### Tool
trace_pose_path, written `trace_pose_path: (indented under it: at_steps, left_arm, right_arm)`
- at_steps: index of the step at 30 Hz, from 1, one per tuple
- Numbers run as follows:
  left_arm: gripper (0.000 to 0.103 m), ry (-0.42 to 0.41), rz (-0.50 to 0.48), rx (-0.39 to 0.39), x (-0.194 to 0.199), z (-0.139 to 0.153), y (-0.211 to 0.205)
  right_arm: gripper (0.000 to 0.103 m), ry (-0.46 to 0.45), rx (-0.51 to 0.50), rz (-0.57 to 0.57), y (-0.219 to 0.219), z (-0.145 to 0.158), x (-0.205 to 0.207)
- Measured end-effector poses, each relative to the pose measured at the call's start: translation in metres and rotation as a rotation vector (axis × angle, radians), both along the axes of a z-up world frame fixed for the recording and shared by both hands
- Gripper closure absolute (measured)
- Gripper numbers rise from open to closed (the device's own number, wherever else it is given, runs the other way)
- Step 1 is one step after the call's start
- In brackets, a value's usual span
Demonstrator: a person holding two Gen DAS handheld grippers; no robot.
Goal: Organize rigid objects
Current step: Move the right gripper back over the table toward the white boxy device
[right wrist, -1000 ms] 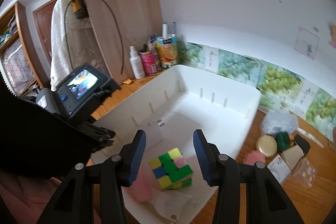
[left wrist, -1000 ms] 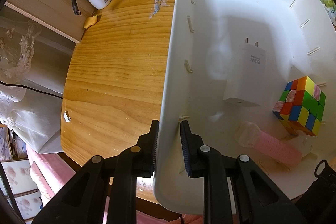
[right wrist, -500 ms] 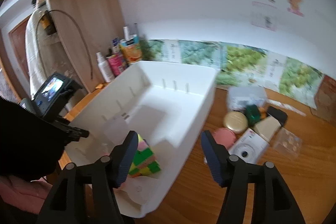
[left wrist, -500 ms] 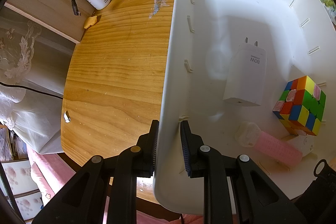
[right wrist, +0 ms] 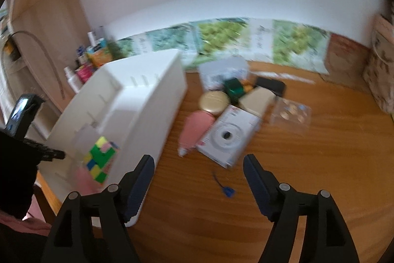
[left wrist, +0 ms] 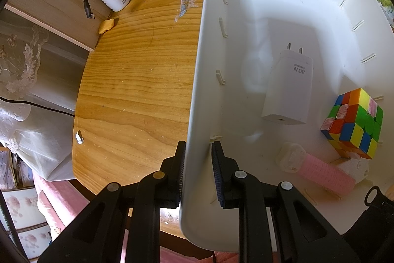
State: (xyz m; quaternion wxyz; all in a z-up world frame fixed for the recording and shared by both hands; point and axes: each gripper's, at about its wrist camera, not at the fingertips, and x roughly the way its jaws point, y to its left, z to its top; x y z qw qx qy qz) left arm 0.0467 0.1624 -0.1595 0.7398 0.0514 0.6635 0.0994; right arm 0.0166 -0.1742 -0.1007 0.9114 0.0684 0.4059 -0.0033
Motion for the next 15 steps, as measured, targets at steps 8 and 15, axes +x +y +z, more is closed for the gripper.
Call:
trace_pose_path:
  at_steps: [8, 15]
  left_arm:
    - [0.079, 0.003, 0.002, 0.008, 0.0, -0.001, -0.001]
    - [0.079, 0.007, 0.001, 0.014, 0.0, -0.002, -0.001]
  right_arm:
    - [0.025, 0.074, 0.014, -0.109, -0.02, -0.022, -0.002]
    - [0.025, 0.103, 0.071, -0.15, -0.028, -0.033, 0.009]
